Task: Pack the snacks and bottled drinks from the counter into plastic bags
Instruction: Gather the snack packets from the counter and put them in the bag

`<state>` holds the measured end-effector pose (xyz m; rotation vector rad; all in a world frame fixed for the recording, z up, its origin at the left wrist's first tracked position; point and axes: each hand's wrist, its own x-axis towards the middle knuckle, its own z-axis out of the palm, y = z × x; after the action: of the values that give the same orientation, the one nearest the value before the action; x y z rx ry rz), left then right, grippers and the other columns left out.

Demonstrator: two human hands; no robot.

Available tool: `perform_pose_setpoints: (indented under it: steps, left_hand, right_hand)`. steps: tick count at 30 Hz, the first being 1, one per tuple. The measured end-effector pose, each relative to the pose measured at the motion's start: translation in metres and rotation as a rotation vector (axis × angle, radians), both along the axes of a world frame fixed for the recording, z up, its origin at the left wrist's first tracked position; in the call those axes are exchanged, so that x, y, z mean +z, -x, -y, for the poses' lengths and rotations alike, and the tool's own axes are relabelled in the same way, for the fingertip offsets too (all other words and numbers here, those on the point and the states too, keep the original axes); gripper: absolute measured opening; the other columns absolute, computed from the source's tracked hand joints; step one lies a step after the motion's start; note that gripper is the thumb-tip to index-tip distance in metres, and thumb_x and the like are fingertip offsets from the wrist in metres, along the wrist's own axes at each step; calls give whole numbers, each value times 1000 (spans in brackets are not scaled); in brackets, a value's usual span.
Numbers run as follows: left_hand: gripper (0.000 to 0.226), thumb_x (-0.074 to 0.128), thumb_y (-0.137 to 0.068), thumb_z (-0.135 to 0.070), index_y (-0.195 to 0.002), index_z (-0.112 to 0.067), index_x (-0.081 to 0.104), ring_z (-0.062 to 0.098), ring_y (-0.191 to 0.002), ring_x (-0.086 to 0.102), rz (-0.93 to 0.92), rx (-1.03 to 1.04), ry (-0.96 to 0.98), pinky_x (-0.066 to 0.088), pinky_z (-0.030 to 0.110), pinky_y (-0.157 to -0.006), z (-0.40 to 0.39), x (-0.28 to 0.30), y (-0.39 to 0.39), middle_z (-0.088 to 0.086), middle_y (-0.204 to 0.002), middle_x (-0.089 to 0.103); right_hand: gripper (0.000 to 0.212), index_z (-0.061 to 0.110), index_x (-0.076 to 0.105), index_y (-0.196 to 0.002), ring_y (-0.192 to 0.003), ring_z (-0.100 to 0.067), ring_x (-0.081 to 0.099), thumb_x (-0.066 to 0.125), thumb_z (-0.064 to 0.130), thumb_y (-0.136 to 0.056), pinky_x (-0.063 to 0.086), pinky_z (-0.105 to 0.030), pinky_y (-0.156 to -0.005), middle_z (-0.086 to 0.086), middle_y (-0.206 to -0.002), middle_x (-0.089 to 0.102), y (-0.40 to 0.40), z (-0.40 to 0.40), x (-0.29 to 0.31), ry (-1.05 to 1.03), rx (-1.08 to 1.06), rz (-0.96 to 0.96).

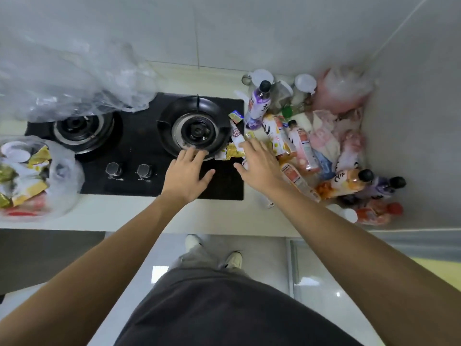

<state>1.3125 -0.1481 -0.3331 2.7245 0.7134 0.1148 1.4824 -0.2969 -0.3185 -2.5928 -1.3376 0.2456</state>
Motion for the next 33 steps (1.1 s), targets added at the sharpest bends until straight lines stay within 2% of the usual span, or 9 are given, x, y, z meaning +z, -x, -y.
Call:
perform_pose_setpoints:
  steps: [5, 8, 12, 17, 19, 21, 25, 28, 33]
  left_hand:
    - [50, 58, -95, -46, -137, -19, 52, 29, -116, 51, 5, -91, 51, 50, 46, -89, -2, -12, -48, 4, -126, 53]
    - [48, 57, -97, -45, -137, -20, 52, 28, -113, 51, -23, -149, 54, 52, 46, -88, -8, -16, -76, 4, -125, 53]
    - [48, 57, -96, -42, -138, -20, 51, 31, -113, 52, -84, -160, 62, 52, 49, -88, -12, -18, -110, 7, -125, 53]
    - [58, 58, -95, -22, -151, -21, 42, 33, -125, 47, -214, -185, 18, 50, 50, -93, -12, -23, -145, 8, -137, 49]
    - [64, 59, -93, -14, -153, -24, 39, 31, -129, 44, -266, -201, -11, 46, 48, -96, -11, -26, -157, 6, -143, 47]
    - [70, 61, -92, -11, -155, -27, 37, 29, -132, 41, -310, -232, -38, 44, 44, -101, -11, -29, -166, 2, -148, 44]
    - [75, 61, -90, -6, -157, -27, 34, 26, -139, 36, -365, -319, -106, 38, 39, -108, -11, -40, -173, 1, -155, 38]
    - [76, 62, -90, -7, -157, -28, 32, 26, -144, 34, -389, -353, -150, 38, 41, -109, -11, -44, -177, 2, -161, 34]
    - [67, 66, -91, -14, -152, -28, 41, 26, -139, 36, -430, -382, -238, 41, 41, -102, -10, -45, -185, 0, -157, 36]
  right_hand:
    - [39, 11, 57, -124, -119, -32, 53, 66, 35, -94, 48, -47, -94, -9, -123, 56, -40, 11, -7, 37, -111, -16]
    - [40, 12, 57, -127, -123, -32, 52, 63, 35, -95, 46, -47, -100, -10, -128, 58, -68, 16, -10, 29, -158, -4]
    - [40, 10, 55, -128, -119, -34, 52, 63, 29, -93, 49, -48, -92, -13, -127, 54, -103, 23, -17, 14, -225, -53]
    - [49, 9, 50, -137, -121, -34, 49, 64, 27, -94, 45, -45, -97, -14, -130, 54, -134, 19, -23, 40, -168, -78]
    - [39, 10, 53, -126, -117, -33, 50, 64, 26, -93, 47, -44, -88, -12, -127, 55, -141, 15, -29, 52, -89, -60]
    - [31, 10, 56, -116, -116, -32, 51, 66, 23, -89, 44, -40, -83, -10, -122, 56, -145, 13, -37, 72, 22, -33]
    - [28, 13, 56, -108, -117, -28, 53, 68, 19, -84, 43, -42, -100, -5, -116, 59, -147, 14, -51, 167, 212, -56]
    - [45, 15, 57, -125, -131, -26, 48, 71, 30, -84, 32, -47, -117, -3, -130, 55, -149, 14, -63, 287, 289, -38]
    - [55, 18, 55, -135, -136, -25, 44, 68, 37, -85, 17, -51, -125, -2, -139, 53, -149, 7, -74, 372, 323, 24]
